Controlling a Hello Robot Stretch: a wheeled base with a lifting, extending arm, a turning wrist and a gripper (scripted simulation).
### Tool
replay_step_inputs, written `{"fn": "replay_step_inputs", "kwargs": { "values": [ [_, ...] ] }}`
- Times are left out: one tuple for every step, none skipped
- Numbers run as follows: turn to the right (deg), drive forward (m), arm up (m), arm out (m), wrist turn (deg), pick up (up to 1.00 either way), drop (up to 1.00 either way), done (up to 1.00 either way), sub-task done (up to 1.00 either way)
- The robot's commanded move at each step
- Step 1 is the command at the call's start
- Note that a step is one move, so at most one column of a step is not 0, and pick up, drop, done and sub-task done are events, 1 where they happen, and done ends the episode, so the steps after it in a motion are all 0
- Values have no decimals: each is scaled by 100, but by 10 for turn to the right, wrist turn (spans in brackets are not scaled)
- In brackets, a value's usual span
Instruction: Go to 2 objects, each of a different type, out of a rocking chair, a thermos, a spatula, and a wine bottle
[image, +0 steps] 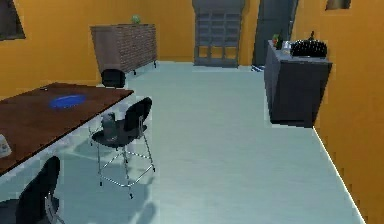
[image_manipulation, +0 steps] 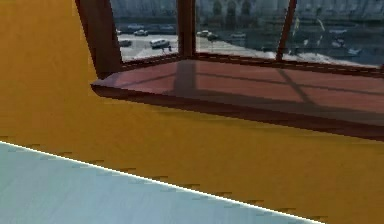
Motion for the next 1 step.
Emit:
{"fn": "replay_step_inputs", "kwargs": {
  "values": [
    [-30, 0, 0, 0, 0, 0, 0, 0, 0]
  ]
}}
